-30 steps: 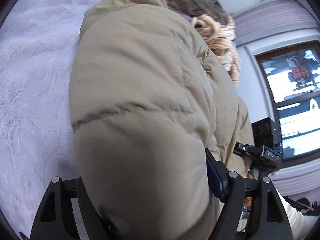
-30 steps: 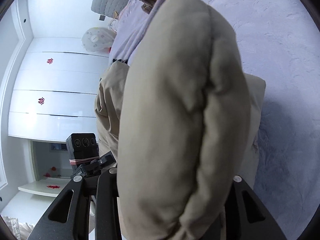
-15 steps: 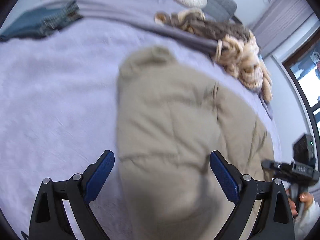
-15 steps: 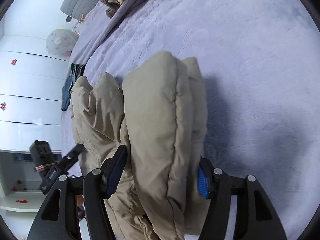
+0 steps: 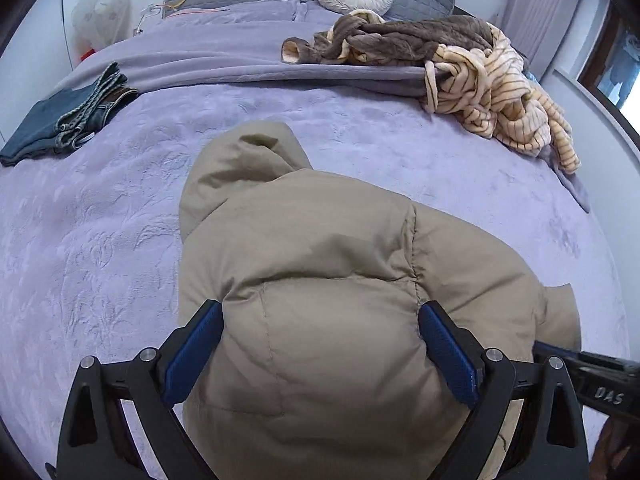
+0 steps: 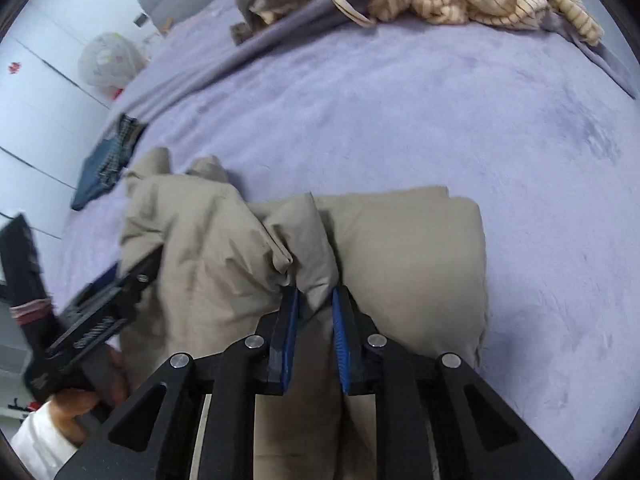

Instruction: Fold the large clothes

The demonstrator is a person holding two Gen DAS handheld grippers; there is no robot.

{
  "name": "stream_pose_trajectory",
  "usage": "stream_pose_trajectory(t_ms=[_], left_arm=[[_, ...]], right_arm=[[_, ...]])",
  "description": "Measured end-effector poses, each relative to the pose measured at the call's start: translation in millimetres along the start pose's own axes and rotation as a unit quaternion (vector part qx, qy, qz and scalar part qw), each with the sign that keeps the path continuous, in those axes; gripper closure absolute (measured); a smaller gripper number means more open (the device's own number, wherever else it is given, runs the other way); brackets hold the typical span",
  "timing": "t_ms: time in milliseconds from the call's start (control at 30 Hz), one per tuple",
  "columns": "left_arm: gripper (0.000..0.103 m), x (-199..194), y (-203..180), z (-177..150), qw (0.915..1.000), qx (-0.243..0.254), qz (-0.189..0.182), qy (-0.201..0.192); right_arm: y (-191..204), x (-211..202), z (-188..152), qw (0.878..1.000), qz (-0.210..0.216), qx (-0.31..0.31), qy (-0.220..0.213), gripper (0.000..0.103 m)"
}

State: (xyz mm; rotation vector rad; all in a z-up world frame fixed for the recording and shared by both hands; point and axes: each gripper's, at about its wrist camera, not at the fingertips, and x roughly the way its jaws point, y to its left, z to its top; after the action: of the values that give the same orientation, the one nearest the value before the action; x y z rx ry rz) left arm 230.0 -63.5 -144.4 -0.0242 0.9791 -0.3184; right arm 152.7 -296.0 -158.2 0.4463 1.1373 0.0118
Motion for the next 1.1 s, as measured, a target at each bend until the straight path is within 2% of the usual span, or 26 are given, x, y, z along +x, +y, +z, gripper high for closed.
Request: stream_pose_trajectory(t_ms=[167,467,833,967,1033,1100], left_arm=[[0.005,0.8,-7.3,-3.7,0.9998,0.012,0.017,0.004],[0.002,-36.0,7.4,-22.7,0.9986,-0.013,0.031,0.041],[0.001,-75.5,5.8,-58.2,0.9949,0.001,0.082,0.058],[0.001,-95.0,8.6,-67.4,0.9912,0.005,0.125,0.045],[0.001,-103.1,10.8,-73.1,0.9913,0.006,0.123,0.046],[0.001,-111.4,13.9,-79.7,0.9919,0.001,0.117,0.050]], right_arm=[[-10.9,11.7,-6.0,1.000,0.013,0.005,0.007,0.088],[-8.3,-20.7,-18.5,0.999,0.032,0.004,0.011,0.083],[-1.7,-62.7,-49.5,1.000,0.022,-0.005,0.015,0.083],[-1.8,-74.2,-62.8,1.000,0.014,-0.006,0.017,0.083],[-1.9,-82.1,-70.0,1.000,0.007,-0.006,0.015,0.080],[-1.6,-89.1,-77.0,1.000,-0.001,-0.007,0.015,0.062]])
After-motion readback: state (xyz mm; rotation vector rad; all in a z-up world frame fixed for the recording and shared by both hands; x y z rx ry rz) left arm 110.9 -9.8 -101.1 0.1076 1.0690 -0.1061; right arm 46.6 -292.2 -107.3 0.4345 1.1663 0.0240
